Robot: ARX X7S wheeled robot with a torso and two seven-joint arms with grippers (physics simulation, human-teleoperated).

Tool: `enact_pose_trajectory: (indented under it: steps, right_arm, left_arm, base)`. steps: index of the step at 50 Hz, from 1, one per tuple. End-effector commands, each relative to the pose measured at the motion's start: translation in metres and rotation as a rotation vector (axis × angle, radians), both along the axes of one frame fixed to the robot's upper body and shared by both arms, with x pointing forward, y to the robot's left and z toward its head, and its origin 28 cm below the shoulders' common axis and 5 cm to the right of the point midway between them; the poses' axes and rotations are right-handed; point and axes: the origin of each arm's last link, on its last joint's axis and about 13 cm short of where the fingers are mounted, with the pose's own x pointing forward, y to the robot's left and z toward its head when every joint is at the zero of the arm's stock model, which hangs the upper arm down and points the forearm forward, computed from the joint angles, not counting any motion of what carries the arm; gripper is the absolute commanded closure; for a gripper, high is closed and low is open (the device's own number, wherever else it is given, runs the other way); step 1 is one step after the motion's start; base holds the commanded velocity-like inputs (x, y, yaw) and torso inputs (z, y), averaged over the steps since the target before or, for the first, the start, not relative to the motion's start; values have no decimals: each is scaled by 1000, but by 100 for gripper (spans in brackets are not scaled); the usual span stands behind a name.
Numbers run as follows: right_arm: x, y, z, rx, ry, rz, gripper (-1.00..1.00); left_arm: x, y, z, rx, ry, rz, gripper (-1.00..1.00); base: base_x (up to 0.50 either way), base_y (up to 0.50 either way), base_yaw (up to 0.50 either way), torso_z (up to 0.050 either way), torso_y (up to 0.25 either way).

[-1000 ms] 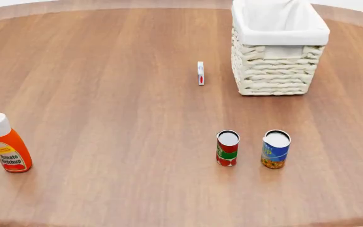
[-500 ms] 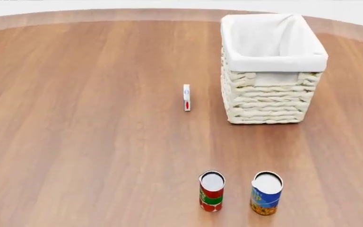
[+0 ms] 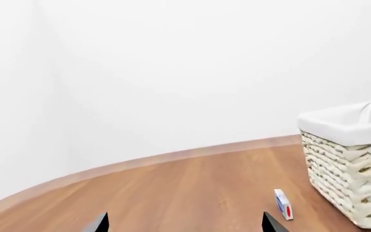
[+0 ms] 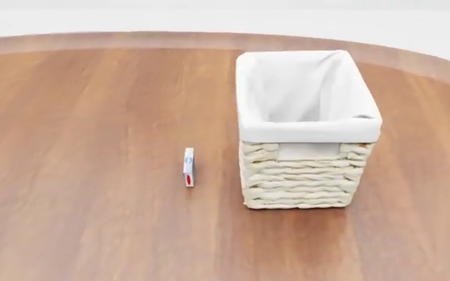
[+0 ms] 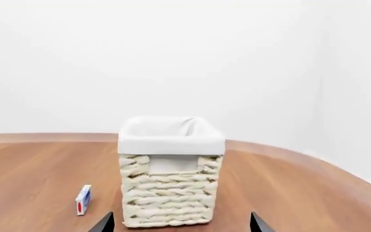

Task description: Pick up the cream cheese box, and put it in the basket.

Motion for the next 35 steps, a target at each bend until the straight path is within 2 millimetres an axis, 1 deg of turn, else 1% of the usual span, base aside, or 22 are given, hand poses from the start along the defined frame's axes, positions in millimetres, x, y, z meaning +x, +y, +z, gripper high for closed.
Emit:
enact_pose_trajectory:
  steps: [1,7,14,16,35]
  right_arm:
    - [0,0,1,-7,-2,1,-100]
    - [-1,1,2,-20,-13,6,-100]
    - [-2,3,0,-37,-16,9,-100]
    - [-2,3,0,-17,-8,17,-100]
    - [0,2,-2,-17,-5,8,-100]
  left_arm:
    - [0,0,1,-3,1,0,-100]
    - [0,0,3,-9,-3,-1,-100]
    - [-1,0,2,-10,-5,1,-100]
    - [0,1,2,-14,-5,3,-100]
    - [-1,0,-1,-6,2,-1,-100]
  base:
    - [398,-367,0,0,0]
    - [391,-273,0,0,0]
    - [385,-4,0,0,2]
    - [389,0,0,0,0]
    - [377,0,0,0,0]
